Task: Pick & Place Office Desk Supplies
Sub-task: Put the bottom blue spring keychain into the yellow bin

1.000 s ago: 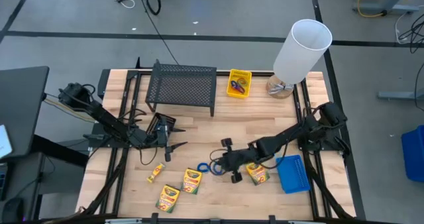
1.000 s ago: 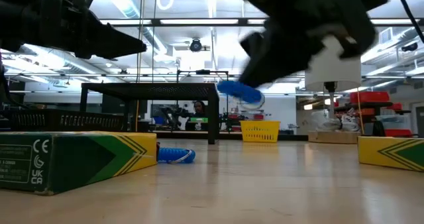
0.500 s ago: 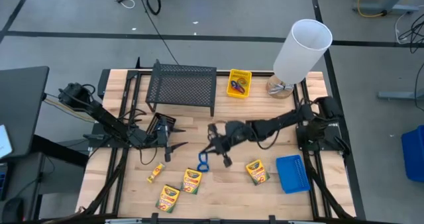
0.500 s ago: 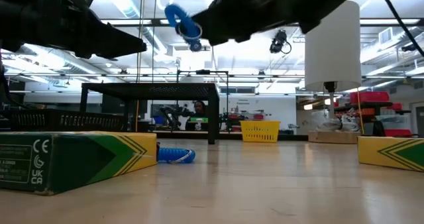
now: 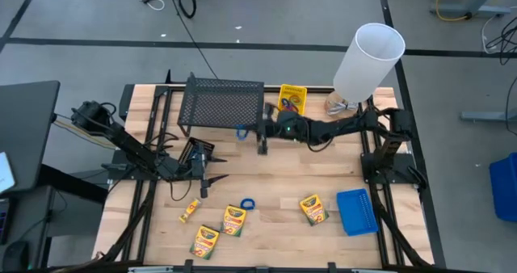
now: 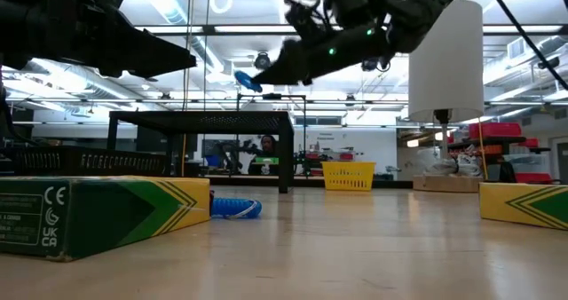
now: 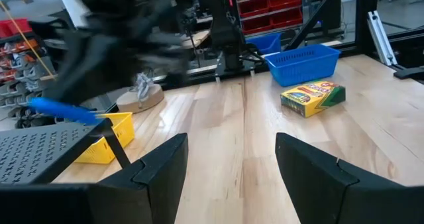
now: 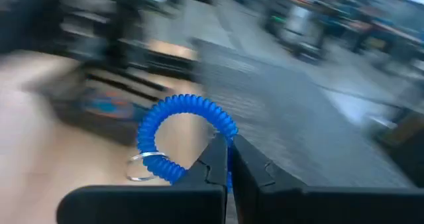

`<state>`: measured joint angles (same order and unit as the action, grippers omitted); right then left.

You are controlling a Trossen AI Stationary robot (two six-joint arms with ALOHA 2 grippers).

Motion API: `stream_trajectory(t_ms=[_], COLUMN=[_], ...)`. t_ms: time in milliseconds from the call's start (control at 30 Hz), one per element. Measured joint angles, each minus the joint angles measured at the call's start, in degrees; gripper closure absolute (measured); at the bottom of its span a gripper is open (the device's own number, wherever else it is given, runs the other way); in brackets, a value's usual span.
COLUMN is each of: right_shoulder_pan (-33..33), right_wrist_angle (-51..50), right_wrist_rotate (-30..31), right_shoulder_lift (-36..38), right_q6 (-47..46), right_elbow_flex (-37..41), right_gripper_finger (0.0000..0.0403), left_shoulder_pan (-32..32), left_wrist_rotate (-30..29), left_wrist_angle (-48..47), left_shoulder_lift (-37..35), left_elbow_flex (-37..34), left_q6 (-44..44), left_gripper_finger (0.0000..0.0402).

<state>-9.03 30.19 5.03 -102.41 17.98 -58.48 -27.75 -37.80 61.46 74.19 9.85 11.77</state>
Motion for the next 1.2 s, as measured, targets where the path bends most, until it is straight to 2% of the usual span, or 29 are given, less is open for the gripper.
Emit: stream_trajectory(t_ms=[133,367,467,533,733,833,1067,1200], right_shoulder_pan=[-2.9,-5.3,-6.8,-8.2,-12.8,-14.3,-19.5,-21.0], right_wrist_angle=[-0.8,-6.5,-11.8,-16.0,-27.7,-28.9,-36.8,-35.9], right_wrist_rotate=[8.9,35.3,41.6,42.1,36.8,36.0,29.4,25.2], right_shoulder_lift=[1.6,6.0,6.6,6.7,6.1,6.1,5.2,5.0], right_q6=[0.0,5.9,6.5,4.0,-5.6,-6.6,-10.7,-11.3], right_elbow_flex=[0.0,-0.1,-0.1,-0.1,0.0,-0.1,0.2,2.3], right_gripper_finger=[0.0399,0.0399,0.0399,0.0399,0.0399,0.0399,0.0399,0.0399], left_shoulder_pan=[0.0,0.0,0.0,0.0,0.0,0.0,0.0,0.0], left_wrist_rotate=[0.0,0.0,0.2,0.4,0.4,0.4,0.5,0.5], left_wrist_angle=[0.0,0.0,0.0,0.0,0.0,0.0,0.1,0.1], left_shoulder_lift=[0.0,0.0,0.0,0.0,-0.1,-0.1,-0.1,-0.1], left_elbow_flex=[0.0,0.0,0.0,0.0,0.0,0.0,0.0,0.0], left_q6=[0.0,-0.3,-0.3,-0.3,-0.3,-0.3,-0.2,-0.2], left_gripper_finger=[0.0168,0.0168,0.0168,0.0168,0.0168,0.0168,0.0168,0.0168])
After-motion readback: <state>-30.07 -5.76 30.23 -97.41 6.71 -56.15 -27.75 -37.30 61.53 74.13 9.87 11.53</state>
